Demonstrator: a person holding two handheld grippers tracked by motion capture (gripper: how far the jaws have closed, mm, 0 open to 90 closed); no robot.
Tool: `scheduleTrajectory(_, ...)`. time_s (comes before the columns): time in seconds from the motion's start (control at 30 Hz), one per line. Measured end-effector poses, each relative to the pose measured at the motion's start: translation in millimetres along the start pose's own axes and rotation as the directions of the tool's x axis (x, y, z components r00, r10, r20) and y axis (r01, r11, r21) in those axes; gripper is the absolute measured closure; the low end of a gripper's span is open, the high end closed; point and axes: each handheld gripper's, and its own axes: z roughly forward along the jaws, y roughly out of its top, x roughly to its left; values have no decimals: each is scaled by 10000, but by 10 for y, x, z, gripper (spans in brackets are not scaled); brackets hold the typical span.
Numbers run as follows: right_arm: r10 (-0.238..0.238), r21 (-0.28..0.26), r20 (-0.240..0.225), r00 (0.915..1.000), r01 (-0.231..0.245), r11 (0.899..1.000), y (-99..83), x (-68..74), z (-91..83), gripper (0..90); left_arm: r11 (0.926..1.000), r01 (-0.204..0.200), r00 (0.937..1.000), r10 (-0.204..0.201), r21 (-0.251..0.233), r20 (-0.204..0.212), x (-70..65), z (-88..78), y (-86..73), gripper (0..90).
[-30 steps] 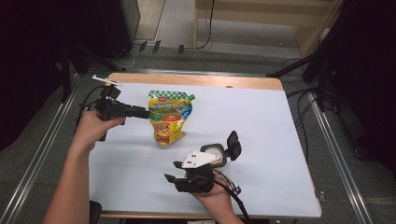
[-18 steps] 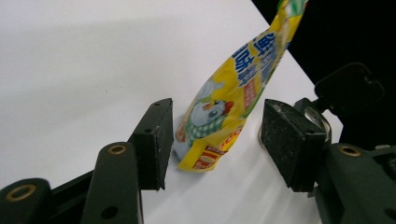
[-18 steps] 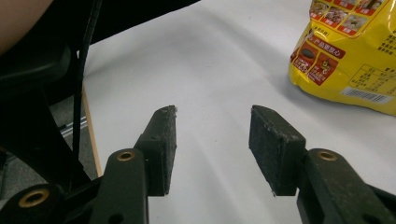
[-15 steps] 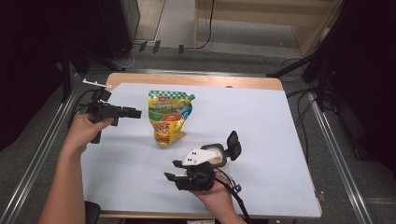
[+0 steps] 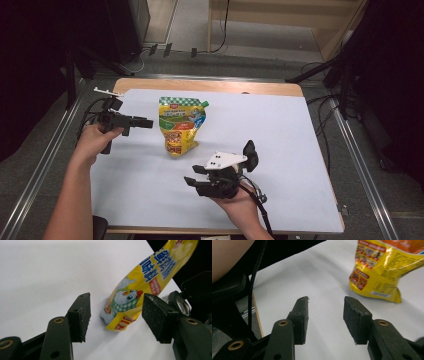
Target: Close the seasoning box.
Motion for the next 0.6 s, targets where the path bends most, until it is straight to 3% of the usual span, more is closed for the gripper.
scheduleTrajectory(0.2, 219, -82, 76, 9997, -219, 9997, 69, -62, -152, 611, 9999, 135, 9999, -135, 39, -78, 40, 66, -20, 403)
scheduleTrajectory(0.43, 369, -295, 316, 9988, -360, 9989, 147, -169, -343, 632, 9997, -218, 9995, 215, -148, -225, 39, 109, -26, 403)
scheduleTrajectory(0.6, 496, -202, 365, 9981, -488, 9986, 185, -250, -460, 688, 9994, -268, 9992, 275, 219, -298, 36, 183, -35, 399)
